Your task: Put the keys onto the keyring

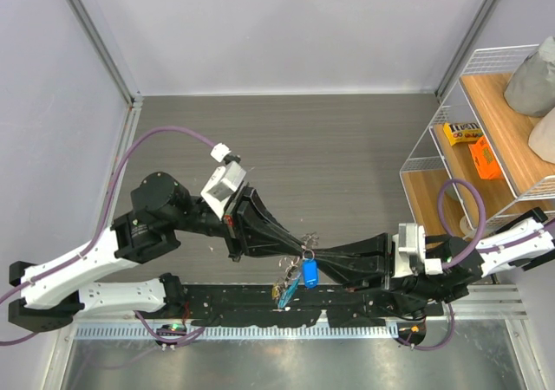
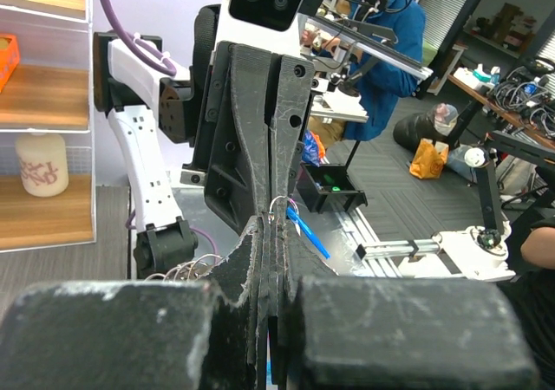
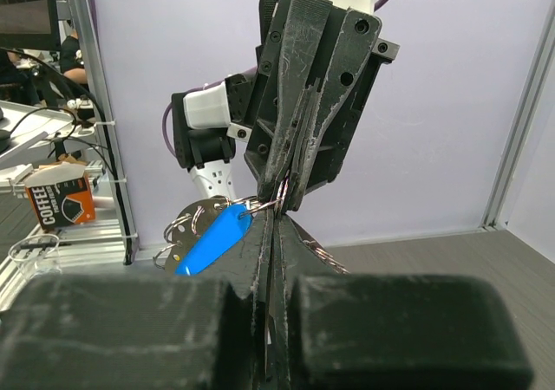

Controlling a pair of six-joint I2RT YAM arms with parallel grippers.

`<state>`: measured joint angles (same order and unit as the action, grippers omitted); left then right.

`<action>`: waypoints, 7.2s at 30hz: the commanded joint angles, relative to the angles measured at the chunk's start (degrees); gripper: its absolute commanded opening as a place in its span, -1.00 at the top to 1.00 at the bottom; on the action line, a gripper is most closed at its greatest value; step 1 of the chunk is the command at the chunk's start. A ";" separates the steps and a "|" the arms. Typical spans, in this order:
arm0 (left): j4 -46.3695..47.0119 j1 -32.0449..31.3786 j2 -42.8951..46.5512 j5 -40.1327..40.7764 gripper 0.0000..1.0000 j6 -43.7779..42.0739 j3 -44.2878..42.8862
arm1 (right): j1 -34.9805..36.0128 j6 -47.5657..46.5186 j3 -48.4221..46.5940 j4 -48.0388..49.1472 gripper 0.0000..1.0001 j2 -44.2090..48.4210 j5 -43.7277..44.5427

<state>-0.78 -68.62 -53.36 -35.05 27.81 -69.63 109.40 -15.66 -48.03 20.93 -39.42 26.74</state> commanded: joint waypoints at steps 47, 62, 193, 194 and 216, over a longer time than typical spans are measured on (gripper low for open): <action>-6.87 -0.11 3.35 6.57 1.00 -6.19 -1.83 | 0.81 2.04 -0.74 -9.50 0.40 9.37 7.10; -7.14 -0.11 3.44 4.81 1.00 -5.49 -1.39 | 0.81 2.91 -11.47 -17.67 0.38 0.48 3.41; -0.44 -0.11 9.68 -0.20 0.96 0.40 3.45 | 1.25 9.42 -14.36 -16.96 0.88 -7.78 4.02; -1.59 -0.11 9.68 -0.11 0.86 0.57 3.18 | 1.25 9.59 -14.98 -18.89 0.88 -7.95 4.02; -19.60 -0.20 11.18 4.11 0.09 0.40 2.31 | 1.07 21.89 -38.00 -52.03 0.89 -15.95 3.50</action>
<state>-15.90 -68.88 -40.73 -30.46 28.34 -64.45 110.52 1.48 -80.77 -26.63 -54.74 30.72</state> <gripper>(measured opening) 0.455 0.068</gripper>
